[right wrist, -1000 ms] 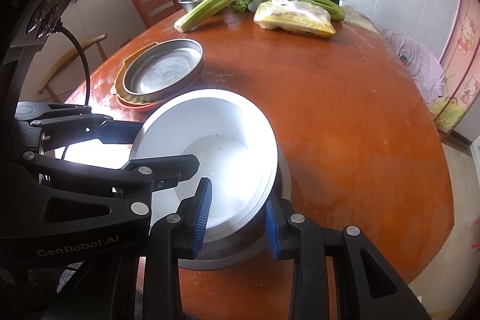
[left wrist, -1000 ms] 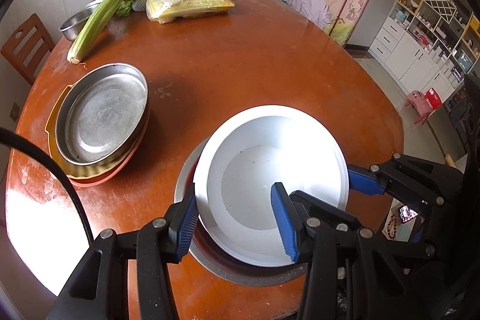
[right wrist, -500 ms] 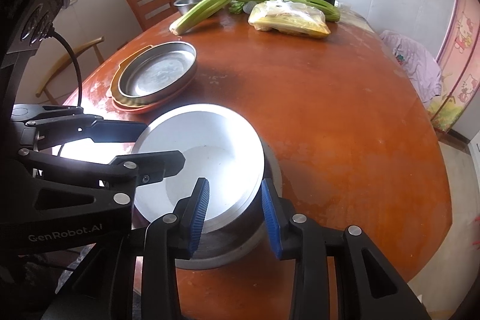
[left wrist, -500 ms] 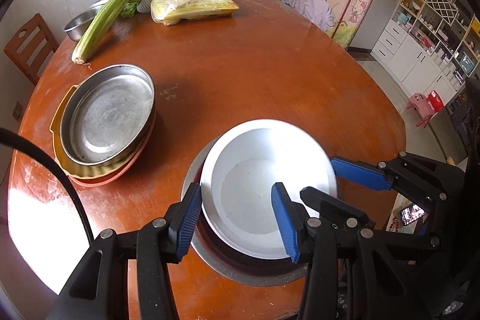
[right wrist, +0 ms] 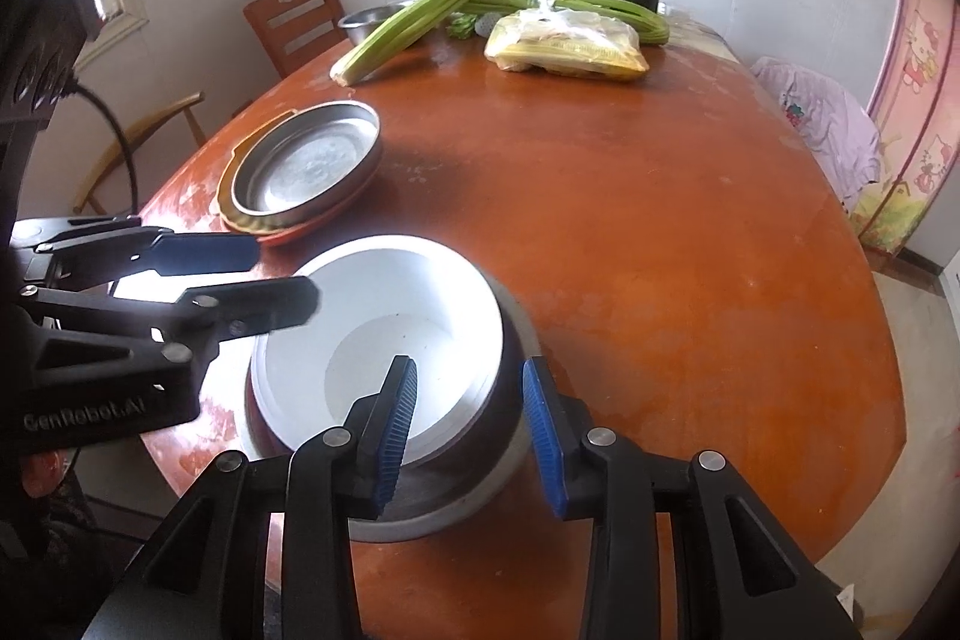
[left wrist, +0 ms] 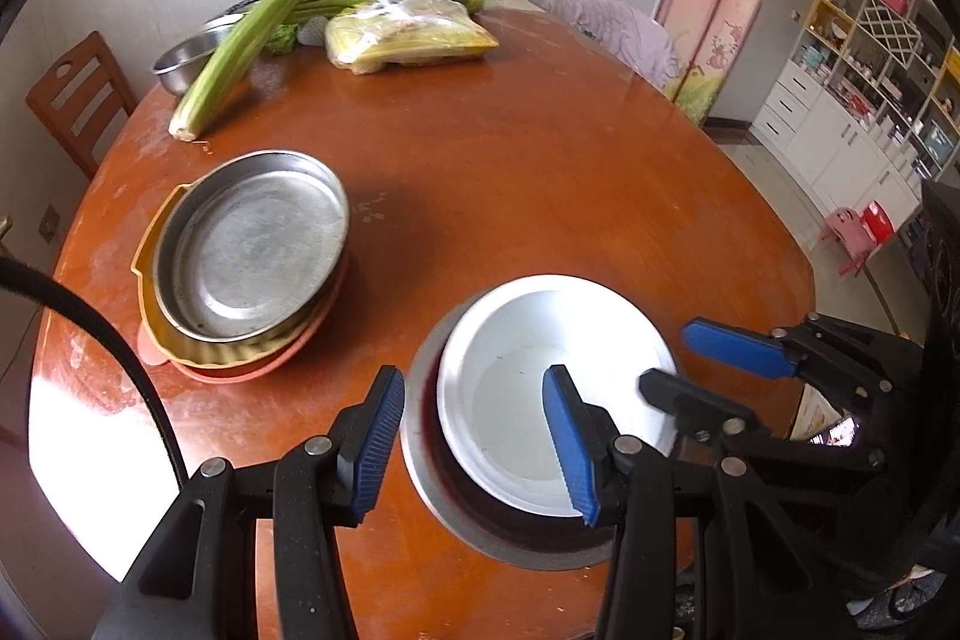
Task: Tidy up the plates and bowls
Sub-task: 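Grasp the deep steel bowl rim with the left gripper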
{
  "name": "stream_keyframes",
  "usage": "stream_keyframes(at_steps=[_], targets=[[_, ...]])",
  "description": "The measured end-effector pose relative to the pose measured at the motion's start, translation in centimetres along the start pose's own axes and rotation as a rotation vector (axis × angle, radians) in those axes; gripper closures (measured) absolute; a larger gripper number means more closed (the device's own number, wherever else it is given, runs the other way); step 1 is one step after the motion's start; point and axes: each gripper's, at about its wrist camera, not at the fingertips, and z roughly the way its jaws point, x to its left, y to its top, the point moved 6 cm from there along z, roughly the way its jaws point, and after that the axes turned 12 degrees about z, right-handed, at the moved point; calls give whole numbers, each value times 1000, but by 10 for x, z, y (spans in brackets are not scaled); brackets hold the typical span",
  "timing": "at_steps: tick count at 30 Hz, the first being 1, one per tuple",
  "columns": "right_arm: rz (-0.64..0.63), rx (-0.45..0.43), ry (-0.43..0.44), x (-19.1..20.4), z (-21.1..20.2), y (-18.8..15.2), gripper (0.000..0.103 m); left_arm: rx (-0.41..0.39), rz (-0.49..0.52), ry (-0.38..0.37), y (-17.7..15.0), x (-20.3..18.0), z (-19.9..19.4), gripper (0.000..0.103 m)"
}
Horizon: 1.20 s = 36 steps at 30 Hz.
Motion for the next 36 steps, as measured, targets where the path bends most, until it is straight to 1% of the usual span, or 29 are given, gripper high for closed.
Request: stream_keyframes(at_steps=[4,7,12,15,24,28,32,33,36], targets=[[35,1,-2,-9,1,2,58,22,-33,6,-5,10,7,54],[58,24,11,-14,5,0,58,47,-57,0,-10,15,14,54],[81,61,35,-15,13,-3,58,81,-85,-35,-17,16,29,54],[89,76,46,-15,16,-5,56,98,-84,-41,-20,15,35,53],[103,104,67,-16,23,-7,51,109,-85,-62,-23,12,44,47],[100,123,73,-15,28,-9,50,120,-88,-74,-26,11,47,46],[102,158,87,-14,35,-13,50,140,-85,-89,-27,8,54,46],[101,166,90,-14,37,-14,50,150,-79,-93,-27,7,57,44],[100,185,93,-14,42,-17,50,150,-77,-100,-26,6,60,44]])
